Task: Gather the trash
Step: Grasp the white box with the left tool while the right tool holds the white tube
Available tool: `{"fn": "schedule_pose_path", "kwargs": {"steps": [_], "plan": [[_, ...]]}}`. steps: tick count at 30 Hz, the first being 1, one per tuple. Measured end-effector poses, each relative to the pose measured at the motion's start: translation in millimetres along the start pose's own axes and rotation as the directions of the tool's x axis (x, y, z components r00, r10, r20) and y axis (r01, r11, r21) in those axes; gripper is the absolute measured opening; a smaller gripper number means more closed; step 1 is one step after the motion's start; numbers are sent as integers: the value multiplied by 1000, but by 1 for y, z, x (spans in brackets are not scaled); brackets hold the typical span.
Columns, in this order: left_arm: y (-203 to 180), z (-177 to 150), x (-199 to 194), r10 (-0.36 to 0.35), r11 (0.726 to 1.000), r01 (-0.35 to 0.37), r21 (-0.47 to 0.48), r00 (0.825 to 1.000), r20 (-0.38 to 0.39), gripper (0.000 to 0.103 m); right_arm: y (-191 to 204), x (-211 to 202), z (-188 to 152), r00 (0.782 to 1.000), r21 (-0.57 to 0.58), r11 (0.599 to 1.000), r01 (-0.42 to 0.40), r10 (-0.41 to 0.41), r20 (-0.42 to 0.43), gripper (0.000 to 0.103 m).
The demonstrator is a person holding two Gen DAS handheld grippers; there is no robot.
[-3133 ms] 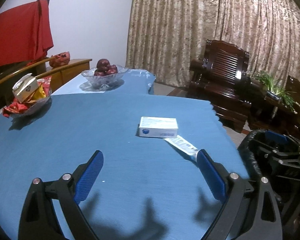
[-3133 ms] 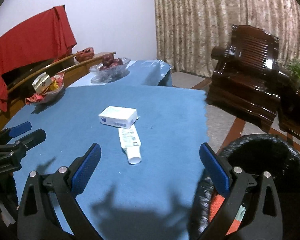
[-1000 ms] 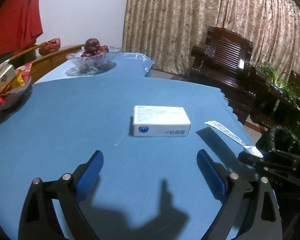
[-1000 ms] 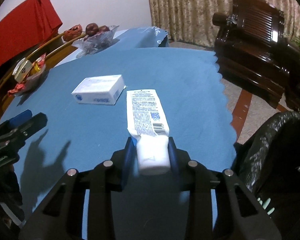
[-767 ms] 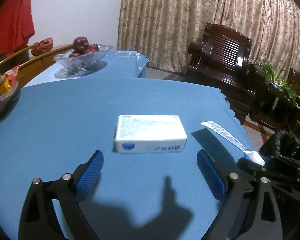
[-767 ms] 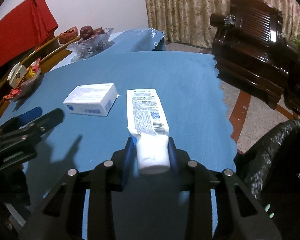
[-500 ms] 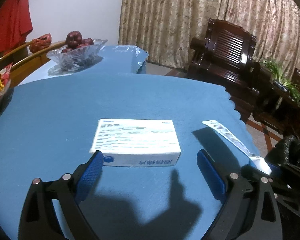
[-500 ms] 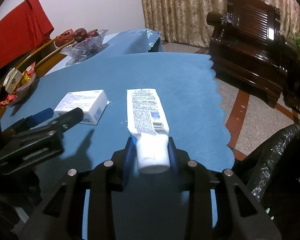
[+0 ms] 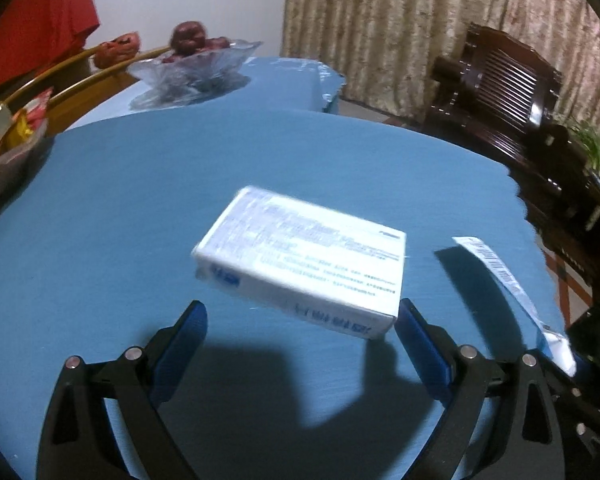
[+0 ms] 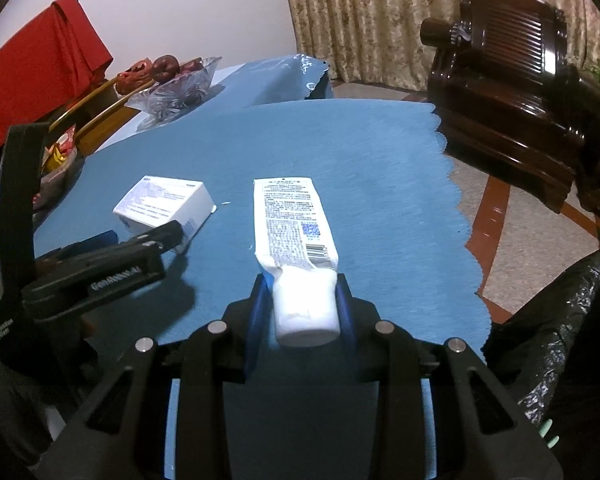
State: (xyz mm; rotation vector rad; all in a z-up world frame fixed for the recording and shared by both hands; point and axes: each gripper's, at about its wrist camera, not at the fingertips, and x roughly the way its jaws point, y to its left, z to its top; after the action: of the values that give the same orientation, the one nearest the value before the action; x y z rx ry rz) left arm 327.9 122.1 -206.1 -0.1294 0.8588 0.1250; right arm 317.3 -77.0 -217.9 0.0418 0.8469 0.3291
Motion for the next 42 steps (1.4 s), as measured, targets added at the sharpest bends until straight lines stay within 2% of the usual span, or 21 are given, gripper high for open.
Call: {"fn": "schedule_pose_path", "kwargs": {"steps": [2, 7, 9, 11, 15, 18, 22, 29, 32, 34, 42], "plan": [[12, -2, -2, 12, 1000, -12, -17, 1000, -4, 93, 1, 1, 0, 1000, -2, 1000, -3, 3, -2, 32], [46, -12, -9, 95, 994, -96, -48, 995, -18, 93, 4, 2, 1, 1000, -8, 1000, -9, 9, -3, 32], [60, -15, -12, 112, 990, -113, -83, 994, -20, 93, 6, 4, 1, 1000, -12, 1000, -11, 11, -5, 32], [65, -15, -16, 99, 990, -99, -96, 995, -8, 92, 8, 5, 2, 1000, -19, 1000, -11, 11, -6, 32], [48, -13, -23, 9, 997, -7, -81, 1000, 23, 93, 10, 7, 4, 1000, -19, 1000, -10, 10, -6, 32], [32, -7, -19, -18, 998, 20, -65, 999, 31, 93, 9, 8, 5, 1000, -20, 1000, -7, 7, -4, 32], [19, 7, -6, -7, 998, 9, -59, 999, 36, 93, 6, 11, 7, 1000, -18, 1000, -7, 7, -5, 32], [13, 21, 23, 16, 997, -18, -74, 999, -34, 93, 2, 12, 10, 1000, -7, 1000, -12, 12, -5, 32], [16, 22, 25, 15, 996, -18, -84, 999, -33, 87, 1, 13, 10, 1000, -7, 1000, -14, 14, -5, 32], [19, 21, 22, 2, 997, -3, -79, 1000, -24, 66, 3, 12, 11, 1000, -12, 1000, -16, 16, -3, 32], [32, 5, -4, -67, 995, 67, -74, 998, 12, 59, 10, 4, 6, 1000, -13, 999, -30, 30, 6, 32]]}}
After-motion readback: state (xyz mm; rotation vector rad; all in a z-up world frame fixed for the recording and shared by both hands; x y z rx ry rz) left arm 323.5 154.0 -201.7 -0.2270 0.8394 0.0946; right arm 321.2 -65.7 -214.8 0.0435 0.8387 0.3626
